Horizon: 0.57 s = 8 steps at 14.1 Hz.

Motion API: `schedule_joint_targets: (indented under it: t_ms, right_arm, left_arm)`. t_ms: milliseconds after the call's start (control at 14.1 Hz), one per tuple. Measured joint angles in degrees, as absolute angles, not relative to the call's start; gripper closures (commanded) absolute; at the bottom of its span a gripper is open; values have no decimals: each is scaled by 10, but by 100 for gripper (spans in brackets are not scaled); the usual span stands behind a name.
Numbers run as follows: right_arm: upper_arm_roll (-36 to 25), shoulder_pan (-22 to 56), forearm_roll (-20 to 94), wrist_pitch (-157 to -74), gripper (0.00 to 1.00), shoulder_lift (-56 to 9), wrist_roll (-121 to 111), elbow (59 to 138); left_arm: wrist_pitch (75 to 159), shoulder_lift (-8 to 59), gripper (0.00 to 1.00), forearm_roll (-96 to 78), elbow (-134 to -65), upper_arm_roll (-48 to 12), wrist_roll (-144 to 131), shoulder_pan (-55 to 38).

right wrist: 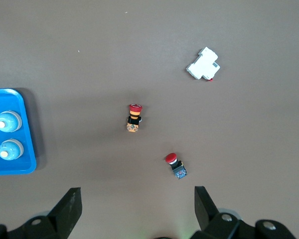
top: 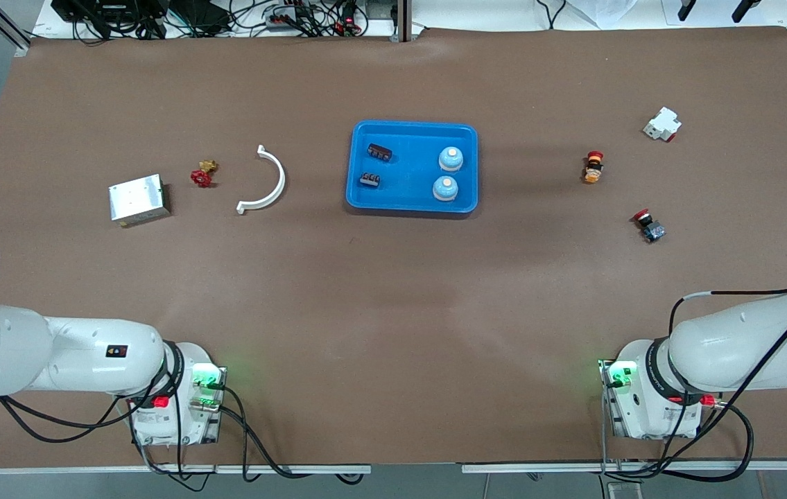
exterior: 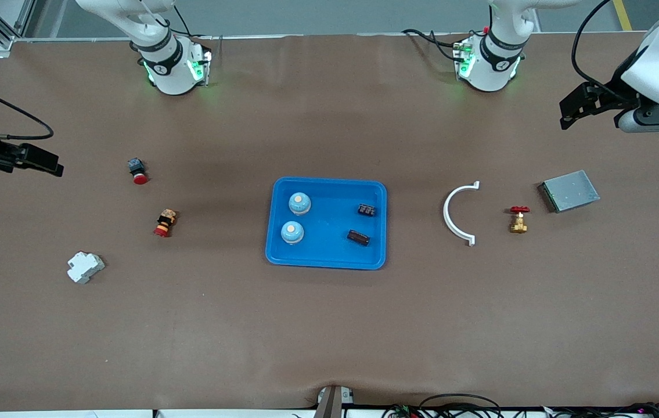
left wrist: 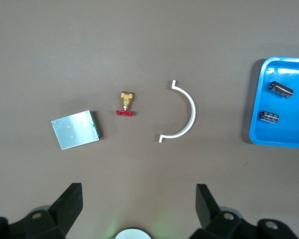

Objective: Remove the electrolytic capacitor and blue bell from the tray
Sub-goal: 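Reach both grippers from rest toward the blue tray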

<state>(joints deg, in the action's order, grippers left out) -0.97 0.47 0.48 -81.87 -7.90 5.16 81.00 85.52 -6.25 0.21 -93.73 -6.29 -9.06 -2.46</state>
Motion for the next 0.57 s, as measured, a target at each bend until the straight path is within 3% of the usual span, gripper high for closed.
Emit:
schedule_joint_targets:
  t_ms: [569]
  right_arm:
    - [-10, 5, 5, -818, 0, -79, 52, 810]
  left_arm:
    - [855, -60, 0, 2, -930, -63, -91, -24]
